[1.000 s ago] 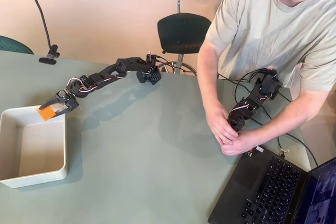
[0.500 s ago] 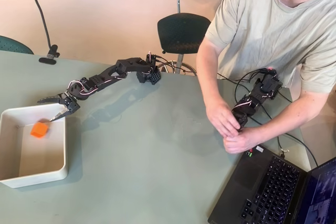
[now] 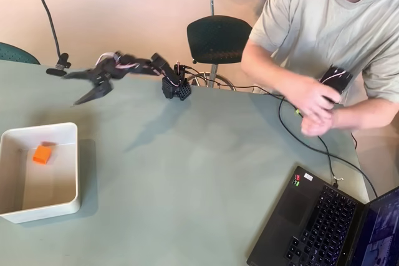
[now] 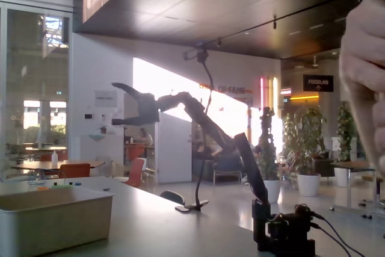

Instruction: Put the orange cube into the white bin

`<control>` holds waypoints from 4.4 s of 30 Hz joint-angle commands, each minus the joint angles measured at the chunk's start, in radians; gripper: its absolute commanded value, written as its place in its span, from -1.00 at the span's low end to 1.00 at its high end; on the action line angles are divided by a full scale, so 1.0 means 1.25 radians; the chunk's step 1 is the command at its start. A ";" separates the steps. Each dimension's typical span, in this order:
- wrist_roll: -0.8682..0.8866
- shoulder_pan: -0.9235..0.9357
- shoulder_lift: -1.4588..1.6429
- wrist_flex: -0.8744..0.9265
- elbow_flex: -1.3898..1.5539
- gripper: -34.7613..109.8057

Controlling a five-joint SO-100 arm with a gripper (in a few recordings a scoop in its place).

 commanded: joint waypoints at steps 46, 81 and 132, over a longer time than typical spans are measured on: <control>0.009 -0.045 0.509 -0.184 1.220 0.37; 0.015 -0.077 1.439 -0.232 2.074 -0.02; 0.012 -0.071 1.439 -0.096 2.094 -0.54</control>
